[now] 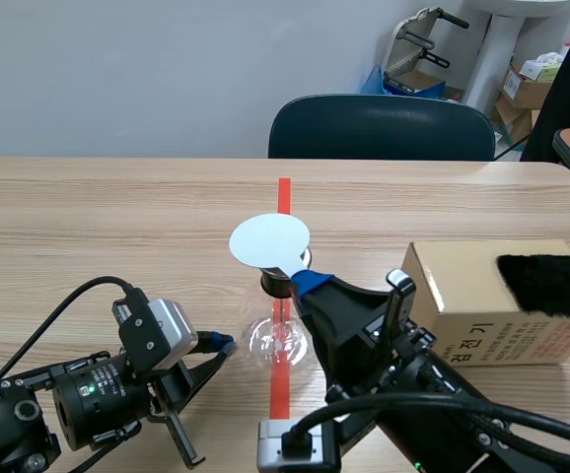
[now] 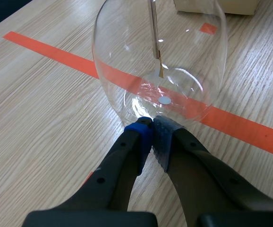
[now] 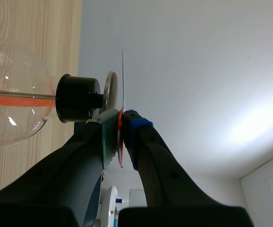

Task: Do the electroscope experiment

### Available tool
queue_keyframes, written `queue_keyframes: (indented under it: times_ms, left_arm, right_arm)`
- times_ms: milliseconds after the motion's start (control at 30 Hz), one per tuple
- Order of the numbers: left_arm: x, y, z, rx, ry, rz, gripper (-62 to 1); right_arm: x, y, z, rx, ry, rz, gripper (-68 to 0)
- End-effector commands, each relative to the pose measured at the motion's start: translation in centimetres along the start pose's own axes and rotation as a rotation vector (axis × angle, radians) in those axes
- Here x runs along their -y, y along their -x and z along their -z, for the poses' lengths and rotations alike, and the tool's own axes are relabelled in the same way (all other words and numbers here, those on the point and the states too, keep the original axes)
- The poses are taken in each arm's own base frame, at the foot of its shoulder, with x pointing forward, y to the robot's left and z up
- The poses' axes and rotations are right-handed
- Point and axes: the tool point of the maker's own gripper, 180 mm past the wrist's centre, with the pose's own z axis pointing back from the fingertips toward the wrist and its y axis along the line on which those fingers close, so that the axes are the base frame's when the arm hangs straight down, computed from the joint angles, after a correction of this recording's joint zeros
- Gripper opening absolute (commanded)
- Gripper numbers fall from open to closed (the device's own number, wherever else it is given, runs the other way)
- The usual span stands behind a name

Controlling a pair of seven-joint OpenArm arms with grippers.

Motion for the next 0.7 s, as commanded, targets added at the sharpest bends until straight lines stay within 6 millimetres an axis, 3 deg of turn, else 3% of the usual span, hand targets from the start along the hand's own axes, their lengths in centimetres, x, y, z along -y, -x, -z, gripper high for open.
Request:
queue_keyframes:
  times_ms: [0,500,667]
  left_arm:
    - [-0.1,-1.0,0.3,0.035,-0.006,-0.004,-57.5]
    - [-0.1,-0.9,0.3,0.032,-0.006,-0.004,-57.5]
    - [-0.1,-0.9,0.3,0.032,-0.006,-0.004,-57.5]
  right_arm:
    - [0.9,0.5,0.1,-0.008,0.031,-0.015,-65.8]
    - [0.9,0.6,0.1,-0.012,0.031,-0.015,-65.8]
    - [1.0,1.8,0.1,-0.077,0.031,-0.014,-65.8]
